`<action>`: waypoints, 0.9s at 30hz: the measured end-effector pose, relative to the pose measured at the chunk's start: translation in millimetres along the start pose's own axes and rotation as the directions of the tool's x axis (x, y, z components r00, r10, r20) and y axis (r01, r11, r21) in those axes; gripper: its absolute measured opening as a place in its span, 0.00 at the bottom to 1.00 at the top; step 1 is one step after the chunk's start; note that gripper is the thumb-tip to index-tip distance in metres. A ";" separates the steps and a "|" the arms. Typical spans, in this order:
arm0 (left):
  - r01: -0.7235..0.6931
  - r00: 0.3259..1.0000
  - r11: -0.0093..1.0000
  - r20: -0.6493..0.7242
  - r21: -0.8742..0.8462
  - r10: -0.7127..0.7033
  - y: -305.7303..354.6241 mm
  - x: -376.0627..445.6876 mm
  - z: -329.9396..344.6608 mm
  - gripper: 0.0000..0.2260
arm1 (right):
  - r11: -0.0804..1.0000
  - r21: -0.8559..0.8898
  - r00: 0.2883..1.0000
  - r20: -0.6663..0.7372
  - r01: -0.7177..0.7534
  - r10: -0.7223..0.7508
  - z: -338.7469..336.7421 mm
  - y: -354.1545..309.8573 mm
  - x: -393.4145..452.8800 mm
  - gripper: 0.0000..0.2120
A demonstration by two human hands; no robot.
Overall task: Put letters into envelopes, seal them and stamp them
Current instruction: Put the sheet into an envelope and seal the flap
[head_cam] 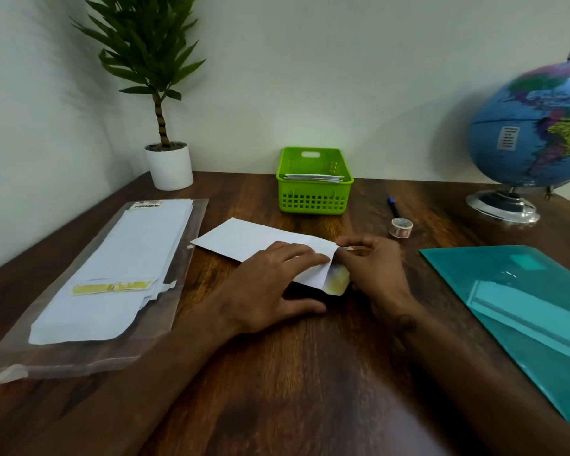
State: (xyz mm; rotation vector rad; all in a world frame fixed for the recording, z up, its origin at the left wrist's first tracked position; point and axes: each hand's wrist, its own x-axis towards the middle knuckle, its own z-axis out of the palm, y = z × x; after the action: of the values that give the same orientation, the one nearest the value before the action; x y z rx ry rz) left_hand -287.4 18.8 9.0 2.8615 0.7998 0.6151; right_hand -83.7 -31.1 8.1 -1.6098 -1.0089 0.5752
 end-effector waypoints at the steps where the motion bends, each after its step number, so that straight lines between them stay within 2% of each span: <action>1: -0.009 1.000 1.000 -0.025 0.006 0.009 -0.6 0.4 0.7 0.31 | 1.000 0.008 1.000 -0.001 -0.004 0.004 -0.8 0.2 0.3 0.06; 6: -0.080 0.981 0.986 -0.166 0.146 0.104 7.1 2.5 3.4 0.21 | 0.998 -0.042 0.999 0.002 0.036 -0.036 1.4 1.1 0.7 0.06; 8: -0.104 0.960 0.984 -0.245 0.146 0.137 11.9 3.7 3.2 0.16 | 0.996 -0.048 0.997 0.017 0.071 -0.070 -0.3 -1.3 3.2 0.07; 10: -0.076 0.930 0.993 -0.352 0.090 0.103 14.4 4.6 0.5 0.13 | 0.990 -0.043 0.991 -0.018 0.134 -0.135 -6.0 -5.8 6.1 0.08; 13: 0.007 0.869 0.997 -0.493 -0.082 -0.047 13.5 5.9 -4.5 0.11 | 0.974 -0.020 0.969 -0.105 0.224 -0.225 -19.2 -9.5 11.9 0.11; 15: 0.064 0.834 0.971 -0.522 -0.229 -0.178 13.4 4.9 -6.9 0.12 | 0.977 0.044 0.976 -0.073 0.210 -0.207 -25.6 -11.5 14.1 0.13; 17: 0.083 0.819 0.926 -0.505 -0.367 -0.274 14.6 3.8 -8.7 0.13 | 0.979 0.122 0.985 0.030 0.165 -0.170 -30.8 -15.3 14.5 0.15; 19: 0.049 0.816 0.877 -0.487 -0.477 -0.311 16.3 2.6 -10.7 0.13 | 0.969 0.203 0.973 0.153 0.143 -0.175 -35.5 -18.0 15.3 0.17; 22: -0.033 0.800 0.837 -0.517 -0.547 -0.306 23.8 3.1 -16.8 0.15 | 0.938 0.270 0.927 0.245 0.218 -0.285 -41.3 -19.2 14.8 0.16; 27: -0.196 0.730 0.870 -0.660 -0.452 -0.178 33.1 7.0 -27.5 0.22 | 0.874 0.265 0.864 0.201 0.406 -0.462 -40.7 -30.8 9.0 0.12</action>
State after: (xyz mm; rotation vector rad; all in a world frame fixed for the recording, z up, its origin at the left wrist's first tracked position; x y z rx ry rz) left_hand -277.5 -6.0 43.4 2.1232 0.5587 1.6704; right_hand -56.4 -44.1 50.2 -1.0788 -1.4086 0.5643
